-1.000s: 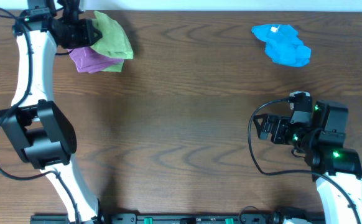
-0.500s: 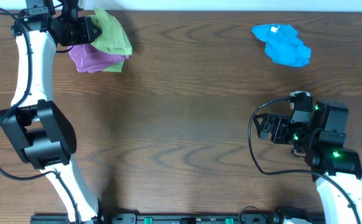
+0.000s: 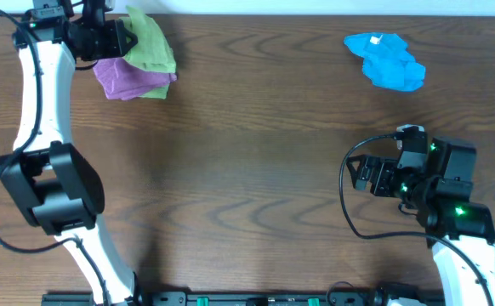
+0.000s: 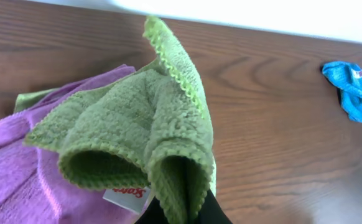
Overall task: Fold the cloth
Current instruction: 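Carry the green cloth left and lay it onto the folded pink cloth, then release the green cloth on the pink stack and lift the left gripper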
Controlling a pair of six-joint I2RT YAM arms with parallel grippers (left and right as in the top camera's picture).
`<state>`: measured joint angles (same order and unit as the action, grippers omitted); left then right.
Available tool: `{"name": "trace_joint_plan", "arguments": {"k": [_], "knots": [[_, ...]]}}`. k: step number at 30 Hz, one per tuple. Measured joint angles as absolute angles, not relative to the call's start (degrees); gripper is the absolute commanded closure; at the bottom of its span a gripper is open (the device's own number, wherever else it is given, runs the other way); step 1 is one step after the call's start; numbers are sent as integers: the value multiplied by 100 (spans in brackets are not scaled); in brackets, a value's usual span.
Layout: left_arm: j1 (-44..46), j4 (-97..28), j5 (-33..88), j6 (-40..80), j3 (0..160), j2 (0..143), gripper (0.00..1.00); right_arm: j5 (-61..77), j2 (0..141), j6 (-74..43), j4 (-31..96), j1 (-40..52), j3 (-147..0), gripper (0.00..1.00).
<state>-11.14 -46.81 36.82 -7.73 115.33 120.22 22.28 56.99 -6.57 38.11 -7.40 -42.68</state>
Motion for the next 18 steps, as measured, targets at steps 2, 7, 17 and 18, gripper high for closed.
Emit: {"name": "trace_joint_plan", "arguments": {"k": [2, 7, 17, 18], "knots": [[-1164, -4792, 3699, -803, 11546, 11957, 94, 2228, 5699, -657, 3811, -740, -4268, 1], [-1372, -4801, 3730, -910, 11546, 11946, 94, 2226, 5699, -657, 3811, -740, -4268, 1], [-1509, -4160, 3881, -972, 11013, 11924, 94, 2231, 5699, -672, 3811, -740, -4268, 1], [-1505, -4042, 3900, -974, 10849, 11924, 94, 2233, 5699, -685, 3811, -740, -4268, 1]]}}
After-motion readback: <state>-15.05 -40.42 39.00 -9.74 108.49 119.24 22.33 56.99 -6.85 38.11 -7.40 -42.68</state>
